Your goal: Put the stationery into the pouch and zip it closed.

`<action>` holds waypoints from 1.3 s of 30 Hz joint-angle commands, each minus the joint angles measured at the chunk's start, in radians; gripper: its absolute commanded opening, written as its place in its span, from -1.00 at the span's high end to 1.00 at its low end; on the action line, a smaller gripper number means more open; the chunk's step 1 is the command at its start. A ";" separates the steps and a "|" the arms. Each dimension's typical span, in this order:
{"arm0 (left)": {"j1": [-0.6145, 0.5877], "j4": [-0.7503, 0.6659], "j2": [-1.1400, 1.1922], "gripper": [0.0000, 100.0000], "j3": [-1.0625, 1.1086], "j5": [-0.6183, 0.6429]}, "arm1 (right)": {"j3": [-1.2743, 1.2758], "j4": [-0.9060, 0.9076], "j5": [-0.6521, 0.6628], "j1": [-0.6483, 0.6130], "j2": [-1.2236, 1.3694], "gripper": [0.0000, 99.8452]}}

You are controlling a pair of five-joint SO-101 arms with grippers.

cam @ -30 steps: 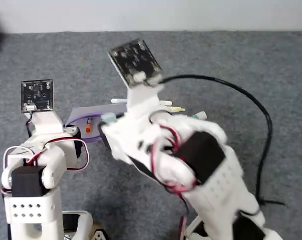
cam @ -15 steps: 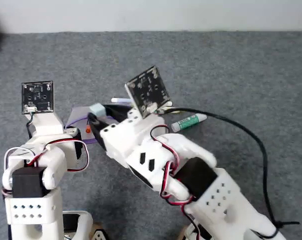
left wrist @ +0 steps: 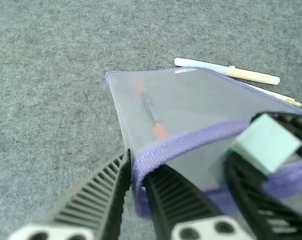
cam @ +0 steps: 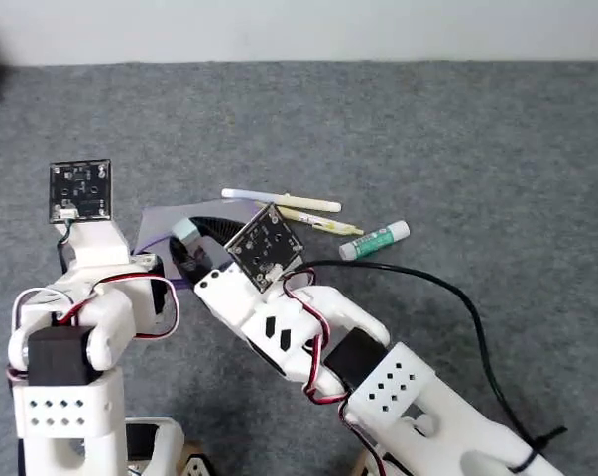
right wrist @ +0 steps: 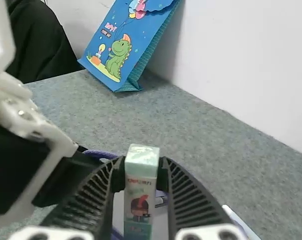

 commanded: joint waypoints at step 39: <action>0.000 -0.021 0.005 0.97 -0.007 0.011 | -0.465 1.029 -0.376 0.527 0.125 0.79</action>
